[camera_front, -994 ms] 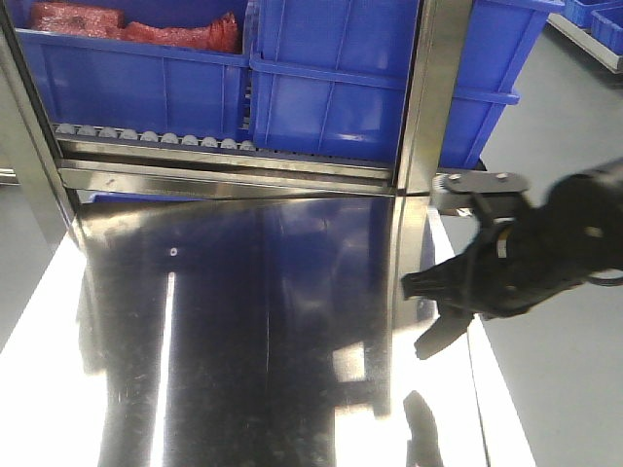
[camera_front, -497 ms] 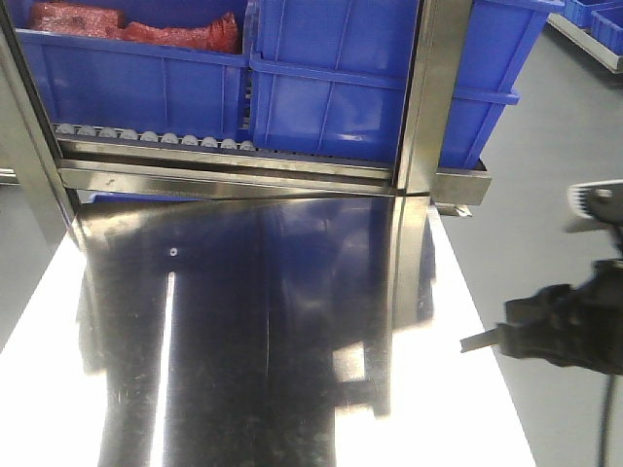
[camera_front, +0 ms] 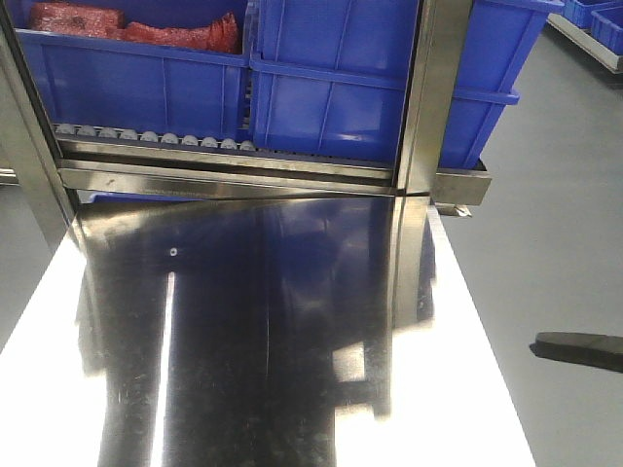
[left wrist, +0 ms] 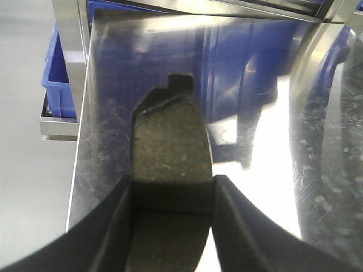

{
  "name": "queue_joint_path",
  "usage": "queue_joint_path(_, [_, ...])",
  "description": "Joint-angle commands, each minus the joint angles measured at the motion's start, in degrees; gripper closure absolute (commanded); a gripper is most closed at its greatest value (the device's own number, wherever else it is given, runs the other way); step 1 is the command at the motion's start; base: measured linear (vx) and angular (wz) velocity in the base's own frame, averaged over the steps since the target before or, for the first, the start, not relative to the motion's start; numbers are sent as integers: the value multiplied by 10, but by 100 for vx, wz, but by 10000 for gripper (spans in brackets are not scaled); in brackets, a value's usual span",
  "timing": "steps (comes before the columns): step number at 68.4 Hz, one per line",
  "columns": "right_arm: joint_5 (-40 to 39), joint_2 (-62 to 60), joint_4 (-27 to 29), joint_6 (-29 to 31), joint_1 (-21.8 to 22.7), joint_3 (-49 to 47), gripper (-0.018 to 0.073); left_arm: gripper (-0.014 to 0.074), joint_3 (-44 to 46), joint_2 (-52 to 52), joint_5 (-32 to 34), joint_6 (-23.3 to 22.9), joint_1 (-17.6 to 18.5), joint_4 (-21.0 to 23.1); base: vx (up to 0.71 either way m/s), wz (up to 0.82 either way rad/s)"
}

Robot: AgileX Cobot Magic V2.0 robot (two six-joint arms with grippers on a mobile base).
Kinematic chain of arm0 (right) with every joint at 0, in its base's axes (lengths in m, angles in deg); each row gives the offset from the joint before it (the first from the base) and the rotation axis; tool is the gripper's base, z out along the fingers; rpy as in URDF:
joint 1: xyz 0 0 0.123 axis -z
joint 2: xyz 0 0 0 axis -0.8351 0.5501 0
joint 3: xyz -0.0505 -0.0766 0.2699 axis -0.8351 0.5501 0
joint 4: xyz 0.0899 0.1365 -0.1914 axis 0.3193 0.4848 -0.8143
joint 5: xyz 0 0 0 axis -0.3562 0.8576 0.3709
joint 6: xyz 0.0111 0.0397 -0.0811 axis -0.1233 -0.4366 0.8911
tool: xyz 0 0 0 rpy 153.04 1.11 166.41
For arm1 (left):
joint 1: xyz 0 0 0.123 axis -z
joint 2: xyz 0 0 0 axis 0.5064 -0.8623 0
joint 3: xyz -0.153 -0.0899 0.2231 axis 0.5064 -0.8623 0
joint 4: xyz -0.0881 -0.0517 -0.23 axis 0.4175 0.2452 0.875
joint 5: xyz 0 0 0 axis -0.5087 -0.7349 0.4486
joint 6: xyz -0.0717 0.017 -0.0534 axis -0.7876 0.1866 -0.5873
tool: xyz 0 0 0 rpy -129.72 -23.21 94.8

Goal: Move and align brake pads A on conveyor
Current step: 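Lift the brake pad with the right gripper away from the table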

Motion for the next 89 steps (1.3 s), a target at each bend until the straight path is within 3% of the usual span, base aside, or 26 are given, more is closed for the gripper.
queue_joint_path(1, [-54,-38,-9,7,3,3,564,603,16,-9,50,-1,2,-3,0,0])
queue_joint_path(15, [-56,-87,-9,8,3,18,564,603,16,-9,50,-1,2,-3,0,0])
queue_joint_path(89, [-52,-87,-6,7,3,18,564,603,16,-9,50,-1,2,-4,0,0])
